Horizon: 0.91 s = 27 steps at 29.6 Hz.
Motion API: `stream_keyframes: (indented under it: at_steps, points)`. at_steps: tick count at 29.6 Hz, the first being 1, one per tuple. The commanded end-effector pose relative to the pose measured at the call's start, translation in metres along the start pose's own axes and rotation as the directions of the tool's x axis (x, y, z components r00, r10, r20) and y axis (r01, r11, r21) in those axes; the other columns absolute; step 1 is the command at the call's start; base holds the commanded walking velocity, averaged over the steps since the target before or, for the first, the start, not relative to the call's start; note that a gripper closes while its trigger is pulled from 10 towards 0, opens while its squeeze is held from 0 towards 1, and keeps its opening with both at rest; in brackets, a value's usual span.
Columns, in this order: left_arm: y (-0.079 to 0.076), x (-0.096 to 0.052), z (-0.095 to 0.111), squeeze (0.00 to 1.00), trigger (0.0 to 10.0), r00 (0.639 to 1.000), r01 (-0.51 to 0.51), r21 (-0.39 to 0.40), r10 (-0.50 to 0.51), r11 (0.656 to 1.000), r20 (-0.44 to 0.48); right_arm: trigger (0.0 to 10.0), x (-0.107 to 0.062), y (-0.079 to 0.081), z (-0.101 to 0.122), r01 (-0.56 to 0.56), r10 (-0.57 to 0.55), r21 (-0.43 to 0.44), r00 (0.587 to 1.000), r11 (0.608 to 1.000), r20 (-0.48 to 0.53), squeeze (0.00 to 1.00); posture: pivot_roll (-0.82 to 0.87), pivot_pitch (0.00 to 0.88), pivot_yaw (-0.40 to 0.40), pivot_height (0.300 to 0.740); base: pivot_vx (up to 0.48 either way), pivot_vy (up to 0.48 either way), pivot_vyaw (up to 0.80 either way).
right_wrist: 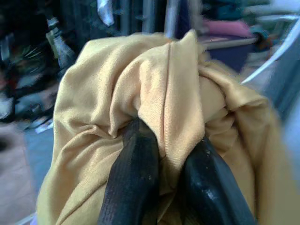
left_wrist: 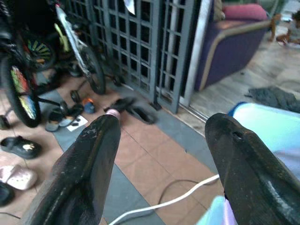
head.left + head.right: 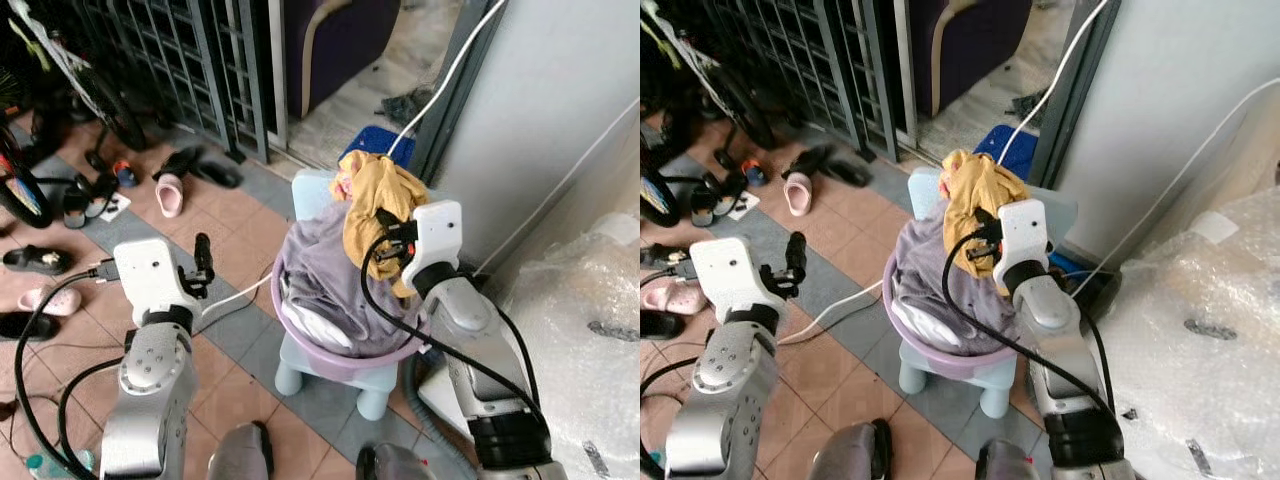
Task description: Clothes washing
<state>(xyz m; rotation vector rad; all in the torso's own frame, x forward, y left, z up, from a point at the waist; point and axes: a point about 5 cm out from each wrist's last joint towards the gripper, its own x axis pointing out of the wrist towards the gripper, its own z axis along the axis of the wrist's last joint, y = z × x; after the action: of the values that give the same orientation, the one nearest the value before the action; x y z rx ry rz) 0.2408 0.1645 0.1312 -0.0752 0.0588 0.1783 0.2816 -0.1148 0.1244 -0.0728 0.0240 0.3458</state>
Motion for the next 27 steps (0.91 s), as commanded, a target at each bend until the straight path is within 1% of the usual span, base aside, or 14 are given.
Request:
stream_keyframes:
  at_steps: [1, 2, 3, 4, 6, 7, 8, 14, 15, 16, 17, 18, 23, 27]
  points:
    - [-0.001, 0.001, -0.004, 0.00, 10.0, 1.000, 0.007, 0.006, -0.007, 1.000, -0.009, 0.0, -0.002, 0.007, 0.000, -0.032, 0.032, 0.010, 0.999, 0.999, -0.002, 0.00, 0.03, 0.000, 0.040, 0.740, 0.000, 0.000, 0.00]
    - [-0.002, 0.001, -0.004, 0.00, 10.0, 1.000, 0.015, 0.004, -0.015, 1.000, -0.008, 0.0, -0.003, 0.007, 0.000, -0.039, 0.039, 0.014, 0.999, 0.999, -0.002, 0.00, 0.03, 0.000, 0.038, 0.740, 0.000, 0.000, 0.00]
    - [-0.003, 0.002, -0.004, 0.00, 10.0, 1.000, 0.023, 0.001, -0.023, 1.000, -0.005, 3.6, -0.005, 0.008, -0.002, -0.060, 0.060, 0.016, 0.998, 0.998, -0.029, 0.00, 0.03, 0.000, 0.038, 0.740, 0.000, 0.000, 0.00]
    - [-0.003, 0.002, -0.004, 0.00, 10.0, 1.000, 0.025, 0.000, -0.025, 1.000, -0.004, 10.0, -0.006, 0.009, -0.016, -0.088, 0.086, -0.008, 0.986, 0.996, -0.146, 0.00, 0.03, 0.000, 0.040, 0.740, 0.000, 0.000, 0.00]
    - [-0.002, 0.001, -0.005, 0.00, 10.0, 1.000, 0.025, -0.002, -0.025, 1.000, -0.006, 10.0, -0.012, 0.007, -0.038, -0.112, 0.103, -0.015, 0.951, 0.994, -0.291, 0.00, 0.03, 0.000, 0.040, 0.740, 0.000, 0.000, 0.00]
    - [-0.002, 0.001, -0.005, 0.00, 10.0, 1.000, 0.025, -0.002, -0.025, 1.000, -0.006, 10.0, -0.012, 0.007, -0.038, -0.112, 0.103, -0.015, 0.951, 0.994, -0.291, 0.00, 0.03, 0.000, 0.040, 0.740, 0.000, 0.000, 0.00]
    - [-0.002, 0.001, -0.006, 0.00, 10.0, 1.000, 0.029, 0.003, -0.029, 1.000, -0.007, 10.0, -0.014, 0.004, -0.042, -0.101, 0.093, -0.011, 0.950, 0.995, -0.297, 1.00, 0.04, 0.001, 0.038, 0.740, 0.000, 0.000, 0.00]
    - [0.000, -0.001, -0.008, 0.00, 10.0, 1.000, 0.027, 0.007, -0.027, 1.000, -0.011, 10.0, -0.010, -0.002, -0.041, -0.047, 0.032, -0.042, 0.954, 0.998, -0.297, 1.00, 0.04, 0.006, 0.037, 0.740, 0.000, 0.000, 0.00]
    - [0.000, -0.002, -0.008, 0.00, 10.0, 1.000, 0.025, 0.008, -0.025, 1.000, -0.013, 3.1, -0.010, -0.003, -0.042, -0.039, 0.026, -0.036, 0.952, 0.999, -0.306, 1.00, 0.05, 0.009, 0.036, 0.740, 0.000, 0.000, 0.00]
    - [0.000, -0.002, -0.009, 0.00, 10.0, 1.000, 0.025, 0.009, -0.025, 1.000, -0.015, 0.0, -0.011, -0.004, -0.045, -0.032, 0.026, -0.014, 0.947, 0.999, -0.320, 0.85, 0.05, 0.013, 0.036, 0.740, 0.000, 0.000, 0.00]
    - [0.000, -0.003, -0.009, 0.00, 10.0, 1.000, 0.025, 0.009, -0.025, 1.000, -0.017, 0.0, -0.011, -0.004, -0.046, -0.028, 0.023, -0.013, 0.946, 1.000, -0.324, 0.54, 0.05, 0.014, 0.036, 0.740, 0.000, 0.000, 0.00]
    - [0.000, -0.003, -0.009, 0.00, 10.0, 1.000, 0.025, 0.009, -0.025, 1.000, -0.017, 0.0, -0.011, -0.004, -0.046, -0.027, 0.020, -0.015, 0.945, 1.000, -0.325, 0.00, 0.05, 0.014, 0.036, 0.740, 0.000, 0.000, 0.00]
    - [0.001, -0.003, -0.009, 0.00, 10.0, 1.000, 0.024, 0.011, -0.023, 1.000, -0.020, 0.0, -0.011, -0.008, -0.043, -0.002, -0.006, -0.024, 0.949, 1.000, -0.315, 0.00, 0.05, 0.018, 0.035, 0.740, 0.000, 0.000, 0.00]
    - [0.001, -0.001, -0.007, 0.00, 10.0, 1.000, 0.021, 0.017, -0.020, 1.000, -0.010, 0.0, -0.001, -0.020, -0.013, 0.072, -0.077, -0.045, 0.987, 0.996, -0.139, 0.00, 0.04, 0.030, 0.032, 0.740, 0.000, 0.000, 0.00]
